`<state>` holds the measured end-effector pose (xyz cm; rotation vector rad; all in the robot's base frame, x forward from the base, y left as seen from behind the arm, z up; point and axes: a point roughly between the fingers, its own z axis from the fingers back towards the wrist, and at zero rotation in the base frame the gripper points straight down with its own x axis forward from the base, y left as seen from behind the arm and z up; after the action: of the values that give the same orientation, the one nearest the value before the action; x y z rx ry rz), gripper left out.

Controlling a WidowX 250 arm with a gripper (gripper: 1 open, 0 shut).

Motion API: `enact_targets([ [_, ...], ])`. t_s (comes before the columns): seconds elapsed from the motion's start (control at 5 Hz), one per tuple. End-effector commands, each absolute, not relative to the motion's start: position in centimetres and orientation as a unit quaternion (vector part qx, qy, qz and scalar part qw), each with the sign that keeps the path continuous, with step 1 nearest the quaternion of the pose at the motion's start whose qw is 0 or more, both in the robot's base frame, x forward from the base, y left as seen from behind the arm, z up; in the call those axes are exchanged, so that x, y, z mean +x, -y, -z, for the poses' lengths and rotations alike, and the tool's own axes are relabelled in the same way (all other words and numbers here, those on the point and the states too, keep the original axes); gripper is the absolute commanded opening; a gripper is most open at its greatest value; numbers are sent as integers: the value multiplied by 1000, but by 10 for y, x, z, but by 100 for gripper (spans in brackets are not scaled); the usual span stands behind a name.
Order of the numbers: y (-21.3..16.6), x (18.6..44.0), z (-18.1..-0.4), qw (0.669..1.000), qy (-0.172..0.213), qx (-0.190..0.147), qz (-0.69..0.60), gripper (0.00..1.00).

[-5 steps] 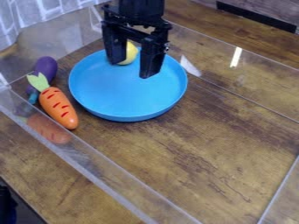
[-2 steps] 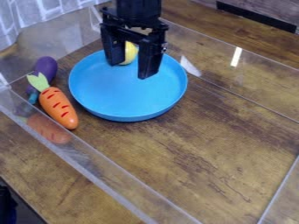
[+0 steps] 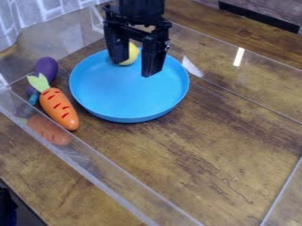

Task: Move the carrot to the right side

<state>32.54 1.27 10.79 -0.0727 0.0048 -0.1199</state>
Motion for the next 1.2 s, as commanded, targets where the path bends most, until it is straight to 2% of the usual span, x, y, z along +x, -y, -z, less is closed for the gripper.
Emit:
enact_targets([
  [0.0, -21, 334, -123, 998, 28, -34, 50, 100],
  [1.0, -35, 326, -102, 999, 12, -42, -31, 100],
])
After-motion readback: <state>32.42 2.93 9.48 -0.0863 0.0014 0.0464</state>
